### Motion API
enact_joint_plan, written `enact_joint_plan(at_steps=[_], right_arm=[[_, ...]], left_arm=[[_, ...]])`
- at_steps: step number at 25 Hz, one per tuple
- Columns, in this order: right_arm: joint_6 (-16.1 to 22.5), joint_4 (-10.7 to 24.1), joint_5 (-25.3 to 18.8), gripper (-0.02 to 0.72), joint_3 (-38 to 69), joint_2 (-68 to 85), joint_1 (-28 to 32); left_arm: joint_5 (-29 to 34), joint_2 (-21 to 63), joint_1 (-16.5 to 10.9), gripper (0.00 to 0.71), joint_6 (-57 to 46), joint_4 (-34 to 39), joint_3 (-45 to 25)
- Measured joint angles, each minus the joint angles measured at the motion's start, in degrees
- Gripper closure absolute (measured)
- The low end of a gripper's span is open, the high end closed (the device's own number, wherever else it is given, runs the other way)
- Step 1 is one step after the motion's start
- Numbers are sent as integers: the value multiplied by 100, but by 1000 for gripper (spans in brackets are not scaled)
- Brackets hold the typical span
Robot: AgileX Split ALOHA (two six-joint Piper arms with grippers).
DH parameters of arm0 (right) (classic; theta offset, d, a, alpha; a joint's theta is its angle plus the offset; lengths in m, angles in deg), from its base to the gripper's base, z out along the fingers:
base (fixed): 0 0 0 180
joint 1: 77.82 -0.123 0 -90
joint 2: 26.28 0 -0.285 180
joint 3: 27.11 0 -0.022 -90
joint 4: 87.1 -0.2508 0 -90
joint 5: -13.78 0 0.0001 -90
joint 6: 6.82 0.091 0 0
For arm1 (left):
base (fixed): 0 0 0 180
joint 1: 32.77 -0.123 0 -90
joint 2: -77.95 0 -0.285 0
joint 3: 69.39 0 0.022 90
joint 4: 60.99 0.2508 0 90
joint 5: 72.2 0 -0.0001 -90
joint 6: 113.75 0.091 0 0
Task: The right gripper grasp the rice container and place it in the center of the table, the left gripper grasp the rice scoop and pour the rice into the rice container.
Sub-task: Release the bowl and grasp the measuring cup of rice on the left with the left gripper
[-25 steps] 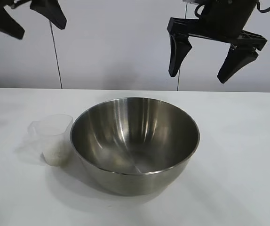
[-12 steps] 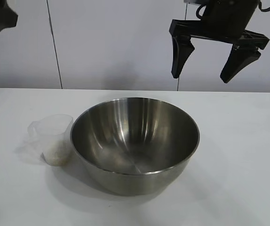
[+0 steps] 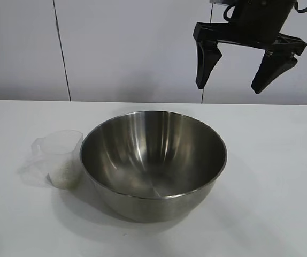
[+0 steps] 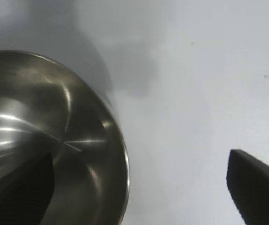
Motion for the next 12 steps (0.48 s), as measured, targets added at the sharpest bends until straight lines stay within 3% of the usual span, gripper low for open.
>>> enact_joint_plan(at_steps=[6,12], right_arm=[[0,0,0,9,0,0,0],[0,3,-17,9,0,0,0]], left_arm=[[-55,-767,0,20,136,492,-359],[-91,-1671,0,20,196,533,-365]])
